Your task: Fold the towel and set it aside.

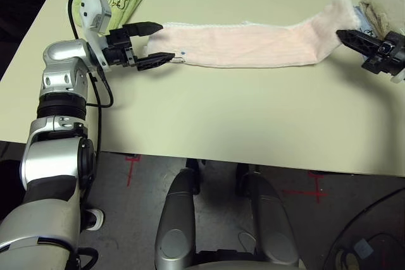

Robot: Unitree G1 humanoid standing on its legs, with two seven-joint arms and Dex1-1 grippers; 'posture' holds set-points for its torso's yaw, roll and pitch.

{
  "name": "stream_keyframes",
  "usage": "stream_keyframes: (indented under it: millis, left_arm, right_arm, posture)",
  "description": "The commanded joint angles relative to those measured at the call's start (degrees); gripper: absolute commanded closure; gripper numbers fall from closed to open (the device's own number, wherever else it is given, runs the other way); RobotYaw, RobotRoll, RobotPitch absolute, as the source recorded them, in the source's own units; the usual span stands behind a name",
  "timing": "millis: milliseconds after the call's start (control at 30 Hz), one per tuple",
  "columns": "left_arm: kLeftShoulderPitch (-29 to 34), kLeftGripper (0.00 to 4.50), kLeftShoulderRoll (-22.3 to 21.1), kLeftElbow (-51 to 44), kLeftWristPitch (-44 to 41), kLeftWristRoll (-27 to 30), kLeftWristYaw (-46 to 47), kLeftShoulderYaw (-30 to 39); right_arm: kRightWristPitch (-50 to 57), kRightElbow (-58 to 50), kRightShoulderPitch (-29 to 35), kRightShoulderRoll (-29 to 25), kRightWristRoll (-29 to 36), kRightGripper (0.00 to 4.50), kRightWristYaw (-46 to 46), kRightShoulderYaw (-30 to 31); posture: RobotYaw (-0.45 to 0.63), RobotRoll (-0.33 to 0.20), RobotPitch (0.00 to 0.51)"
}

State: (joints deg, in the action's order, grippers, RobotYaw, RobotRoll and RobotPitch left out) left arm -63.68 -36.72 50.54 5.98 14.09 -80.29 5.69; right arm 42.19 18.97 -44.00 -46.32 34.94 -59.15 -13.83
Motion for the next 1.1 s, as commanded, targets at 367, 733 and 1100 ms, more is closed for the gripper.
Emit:
stream_keyframes:
  millis: [367,733,1100]
  left_arm:
    - [-1.34,0.00,0.41,2.00,1.65,-0.91,-0.90,-0.91]
    - [-0.98,0.00,0.49,1.38,1.08,-0.88,-1.01,-0.95]
    - [-0.28,0.00,0.35,0.46,0.27,-0.73,-1.21,-1.00]
  right_arm:
    - [8.79,-12.69,-0.21,5.81,-4.78,4.45,8.67,11.08]
    - [15.60,-15.95,-2.97,13.55,-5.01,4.45,19.63,10.76]
    - [14.42,-16.00,-5.48,16.13,-4.63,3.71,20.87,11.23]
  posture:
    - [0.08,0.000,0.392]
    - [0.09,0.000,0.393]
    - [0.10,0.000,0.394]
